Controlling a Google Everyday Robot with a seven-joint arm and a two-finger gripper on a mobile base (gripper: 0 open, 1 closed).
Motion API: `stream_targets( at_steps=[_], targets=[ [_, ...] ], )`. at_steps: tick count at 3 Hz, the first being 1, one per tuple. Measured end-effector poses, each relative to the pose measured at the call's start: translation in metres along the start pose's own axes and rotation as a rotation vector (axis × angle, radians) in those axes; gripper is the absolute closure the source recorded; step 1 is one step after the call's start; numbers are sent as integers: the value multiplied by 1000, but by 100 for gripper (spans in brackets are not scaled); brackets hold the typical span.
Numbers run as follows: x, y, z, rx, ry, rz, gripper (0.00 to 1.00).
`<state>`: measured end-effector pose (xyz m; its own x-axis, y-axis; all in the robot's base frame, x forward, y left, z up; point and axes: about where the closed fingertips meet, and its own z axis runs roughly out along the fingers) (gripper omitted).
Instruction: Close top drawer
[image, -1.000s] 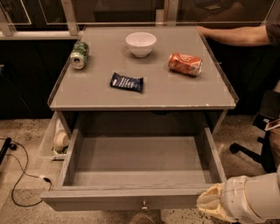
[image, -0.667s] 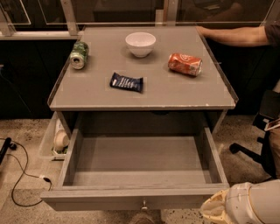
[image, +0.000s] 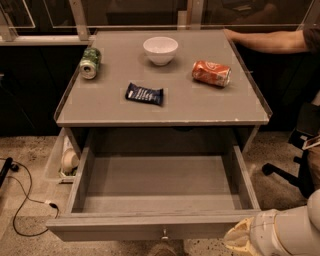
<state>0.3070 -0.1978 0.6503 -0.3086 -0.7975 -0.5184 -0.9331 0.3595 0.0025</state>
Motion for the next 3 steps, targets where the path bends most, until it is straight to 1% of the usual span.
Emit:
stream_targets(
  at_steps=[1, 2, 3],
  targets=[
    [-4, -7, 17, -4, 4, -12, 100],
    [-4, -7, 17, -3, 4, -12, 81],
    [-4, -7, 17, -3, 4, -12, 58]
  ],
)
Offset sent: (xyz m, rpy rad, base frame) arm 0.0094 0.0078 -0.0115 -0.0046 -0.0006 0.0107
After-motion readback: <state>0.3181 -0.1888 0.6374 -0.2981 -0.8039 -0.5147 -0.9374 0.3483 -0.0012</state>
